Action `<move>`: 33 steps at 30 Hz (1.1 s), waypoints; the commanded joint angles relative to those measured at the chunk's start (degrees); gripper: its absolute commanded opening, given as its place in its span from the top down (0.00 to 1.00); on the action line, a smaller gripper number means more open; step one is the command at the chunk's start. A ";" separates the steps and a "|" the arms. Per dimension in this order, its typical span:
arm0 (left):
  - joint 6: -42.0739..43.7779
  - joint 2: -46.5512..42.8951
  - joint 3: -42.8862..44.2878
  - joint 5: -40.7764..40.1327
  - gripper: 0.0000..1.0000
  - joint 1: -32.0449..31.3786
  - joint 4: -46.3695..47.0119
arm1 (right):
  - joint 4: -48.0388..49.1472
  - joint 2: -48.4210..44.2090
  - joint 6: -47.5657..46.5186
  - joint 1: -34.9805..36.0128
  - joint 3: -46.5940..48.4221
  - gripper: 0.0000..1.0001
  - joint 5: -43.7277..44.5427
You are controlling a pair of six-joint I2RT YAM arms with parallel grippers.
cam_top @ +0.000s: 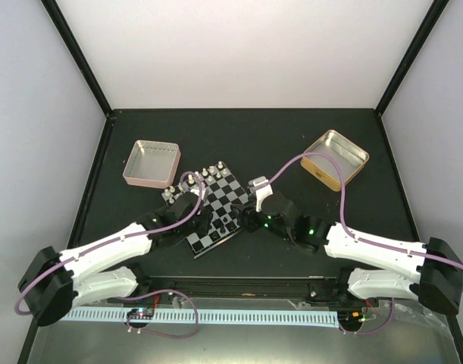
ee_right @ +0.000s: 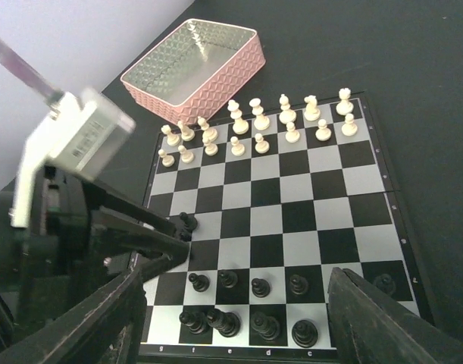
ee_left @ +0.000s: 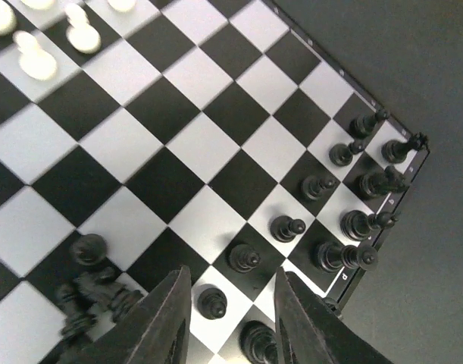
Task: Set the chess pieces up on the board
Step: Place the chess piece on the chessboard, then pick up the chess piece from the chessboard.
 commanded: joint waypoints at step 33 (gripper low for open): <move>-1.72 -45.50 12.59 -19.15 0.17 7.55 -34.40 | -22.06 55.26 -4.16 0.43 47.24 0.57 -7.98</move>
